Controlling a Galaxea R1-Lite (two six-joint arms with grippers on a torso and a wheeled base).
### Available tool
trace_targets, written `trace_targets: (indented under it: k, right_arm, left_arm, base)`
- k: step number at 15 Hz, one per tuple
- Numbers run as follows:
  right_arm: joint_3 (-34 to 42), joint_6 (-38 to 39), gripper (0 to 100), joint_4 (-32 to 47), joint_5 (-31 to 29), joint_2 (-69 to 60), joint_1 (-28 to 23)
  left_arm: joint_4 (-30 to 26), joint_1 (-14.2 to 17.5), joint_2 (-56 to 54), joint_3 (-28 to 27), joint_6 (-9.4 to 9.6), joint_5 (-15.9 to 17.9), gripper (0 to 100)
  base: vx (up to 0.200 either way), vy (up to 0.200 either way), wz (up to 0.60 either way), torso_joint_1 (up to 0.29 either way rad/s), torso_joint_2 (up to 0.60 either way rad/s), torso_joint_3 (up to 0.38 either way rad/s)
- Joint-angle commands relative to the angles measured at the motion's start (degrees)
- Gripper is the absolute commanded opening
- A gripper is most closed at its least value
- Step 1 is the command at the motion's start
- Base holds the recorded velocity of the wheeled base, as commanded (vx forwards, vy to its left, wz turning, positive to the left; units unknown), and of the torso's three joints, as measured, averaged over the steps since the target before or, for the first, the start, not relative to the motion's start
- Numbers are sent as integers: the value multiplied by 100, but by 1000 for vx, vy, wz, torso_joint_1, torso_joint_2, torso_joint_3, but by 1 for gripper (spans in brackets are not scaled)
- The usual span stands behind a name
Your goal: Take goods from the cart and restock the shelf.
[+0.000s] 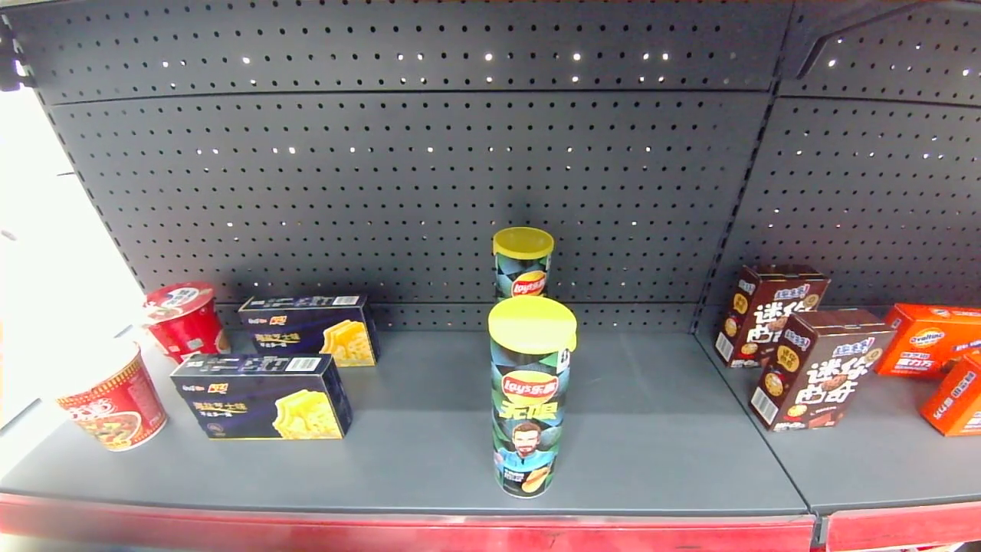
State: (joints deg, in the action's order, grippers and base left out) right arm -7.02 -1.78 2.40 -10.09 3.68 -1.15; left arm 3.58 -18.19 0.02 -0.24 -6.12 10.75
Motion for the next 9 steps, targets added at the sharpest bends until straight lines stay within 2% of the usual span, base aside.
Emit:
trace_targets:
  k: [1, 3, 4, 5, 7, 9]
  right_arm:
    - [359, -15, 100, -82, 51, -368, 53]
    - [641, -7, 100, -460, 421, -368, 53]
    - [641, -68, 100, -442, 675, -368, 53]
    - [623, -235, 100, -416, 869, -368, 53]
    - [623, -446, 100, -372, 921, -368, 53]
    - [623, -490, 100, -381, 860, -368, 53]
  left_arm:
    - [2, 0, -2, -2, -3, -3, 100]
    - [11, 8, -2, 16, 67, -223, 100]
    - [2, 8, -2, 16, 111, -548, 100]
    - [2, 8, -2, 16, 146, -697, 100]
    - [-7, 8, -2, 16, 155, -917, 100]
    - [-68, 8, -2, 7, 181, -1638, 100]
  base:
    - [0, 0, 0, 0, 0, 0]
    - [0, 0, 0, 0, 0, 0]
    - [0, 0, 0, 0, 0, 0]
    - [0, 0, 0, 0, 0, 0]
    - [0, 0, 0, 0, 0, 0]
    - [0, 0, 0, 0, 0, 0]
